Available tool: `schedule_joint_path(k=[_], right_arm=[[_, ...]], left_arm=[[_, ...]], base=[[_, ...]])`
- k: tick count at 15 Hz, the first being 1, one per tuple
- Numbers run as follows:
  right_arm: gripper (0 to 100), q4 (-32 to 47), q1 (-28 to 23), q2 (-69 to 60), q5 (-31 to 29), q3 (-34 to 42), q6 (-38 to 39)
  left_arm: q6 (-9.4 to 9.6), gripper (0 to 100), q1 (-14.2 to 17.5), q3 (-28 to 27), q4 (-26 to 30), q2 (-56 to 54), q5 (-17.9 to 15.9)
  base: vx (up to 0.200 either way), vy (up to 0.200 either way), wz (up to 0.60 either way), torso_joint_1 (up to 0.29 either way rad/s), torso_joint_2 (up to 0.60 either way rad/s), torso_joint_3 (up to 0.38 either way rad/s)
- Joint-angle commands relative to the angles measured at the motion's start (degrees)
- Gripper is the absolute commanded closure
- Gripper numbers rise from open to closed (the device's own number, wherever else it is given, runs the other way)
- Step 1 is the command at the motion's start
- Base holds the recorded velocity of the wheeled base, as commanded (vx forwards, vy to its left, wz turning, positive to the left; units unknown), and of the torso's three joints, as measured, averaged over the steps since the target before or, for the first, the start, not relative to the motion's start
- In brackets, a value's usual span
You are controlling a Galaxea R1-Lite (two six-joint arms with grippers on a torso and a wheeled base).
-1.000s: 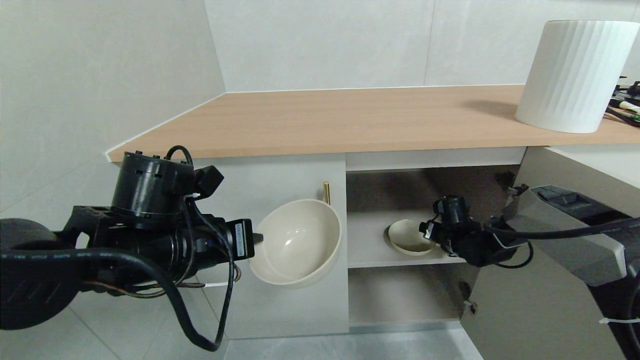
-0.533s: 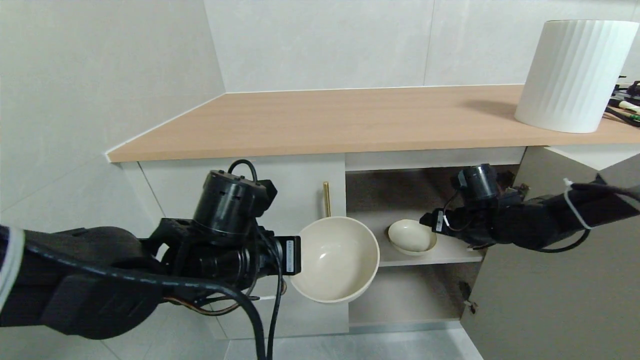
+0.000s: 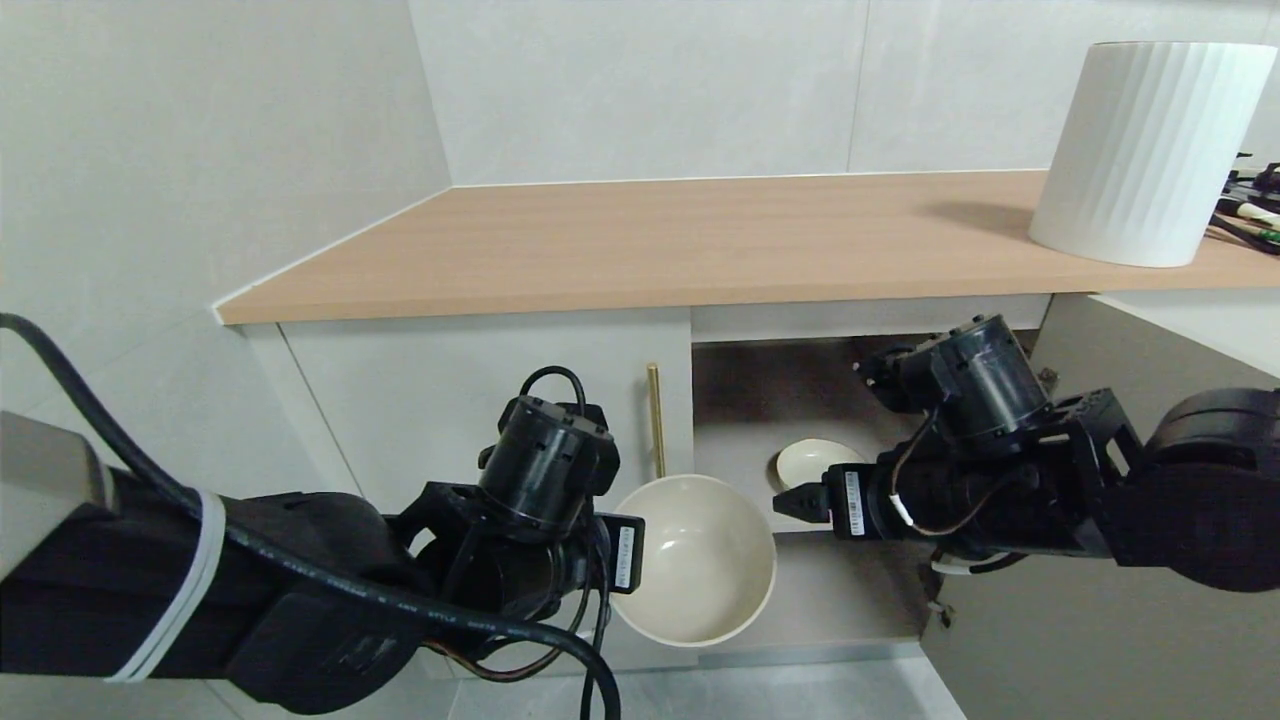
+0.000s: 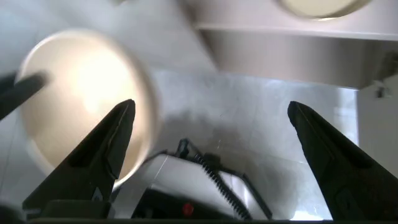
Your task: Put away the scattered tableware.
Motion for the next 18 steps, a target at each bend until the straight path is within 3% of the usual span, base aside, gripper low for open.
schedule_joint_path(k=[1,8,9,18], right_arm=[[0,-0.15,2.05,1.29,0.03,0.95,0.09],[0,-0.59,4.16,7.71,-0.49,0.86,0.36],[100,-0.68,4.16,7.62,-0.49,0.77,0.62],[100,-0.59,4.51,6.48,-0.49,1.03,0.53]], left_arm=[[-0.06,100,-0.26,0.35,-0.01,-0.7,-0.03],[-0.14,100,-1.93,0.79,-0.01,-1.05,-0.03],[-0.14,100,-1.93,0.79,-0.01,-1.05,-0.03],[-0.14,100,-1.93,1.05,-0.01,-0.53,-0.03]], base=[[0.0,0.0,0.0,0.0,0.0,0.0],[0.0,0.0,0.0,0.0,0.0,0.0],[0.0,0.0,0.0,0.0,0.0,0.0],[0.0,0.0,0.0,0.0,0.0,0.0]])
